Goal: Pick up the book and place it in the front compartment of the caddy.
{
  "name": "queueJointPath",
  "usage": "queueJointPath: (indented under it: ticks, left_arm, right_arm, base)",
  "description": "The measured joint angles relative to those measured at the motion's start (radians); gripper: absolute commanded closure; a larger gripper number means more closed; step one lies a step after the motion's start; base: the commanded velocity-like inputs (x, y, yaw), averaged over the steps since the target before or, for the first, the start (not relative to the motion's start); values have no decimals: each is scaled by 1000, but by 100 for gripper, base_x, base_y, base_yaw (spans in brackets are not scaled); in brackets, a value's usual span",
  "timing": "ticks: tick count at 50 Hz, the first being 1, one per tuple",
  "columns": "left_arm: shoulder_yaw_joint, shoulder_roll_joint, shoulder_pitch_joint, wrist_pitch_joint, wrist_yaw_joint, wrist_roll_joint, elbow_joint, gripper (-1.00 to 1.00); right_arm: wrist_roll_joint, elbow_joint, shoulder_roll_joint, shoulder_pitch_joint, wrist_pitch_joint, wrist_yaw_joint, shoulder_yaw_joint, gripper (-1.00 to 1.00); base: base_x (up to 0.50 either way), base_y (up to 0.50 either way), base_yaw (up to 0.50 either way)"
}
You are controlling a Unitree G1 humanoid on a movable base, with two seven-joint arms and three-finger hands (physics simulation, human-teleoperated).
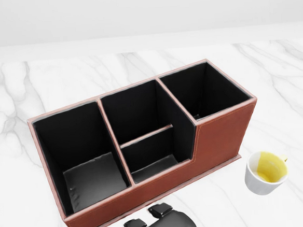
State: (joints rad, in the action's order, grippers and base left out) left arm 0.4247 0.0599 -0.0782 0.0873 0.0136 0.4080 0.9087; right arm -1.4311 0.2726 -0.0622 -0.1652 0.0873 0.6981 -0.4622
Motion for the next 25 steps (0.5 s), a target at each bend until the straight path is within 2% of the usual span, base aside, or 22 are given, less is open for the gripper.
queueJointPath:
  ticks: [1,25]
  left_arm:
    - [0,0,0,0,0,-1,-1,-100]
    - [-4,0,1,0,-2,-6,-9,-100]
  right_arm:
    - [1,-1,-1,0,0,0,0,100]
    - [2,9,-5,-10,-4,0,-10,100]
  base:
    - [0,0,0]
    - [0,0,0]
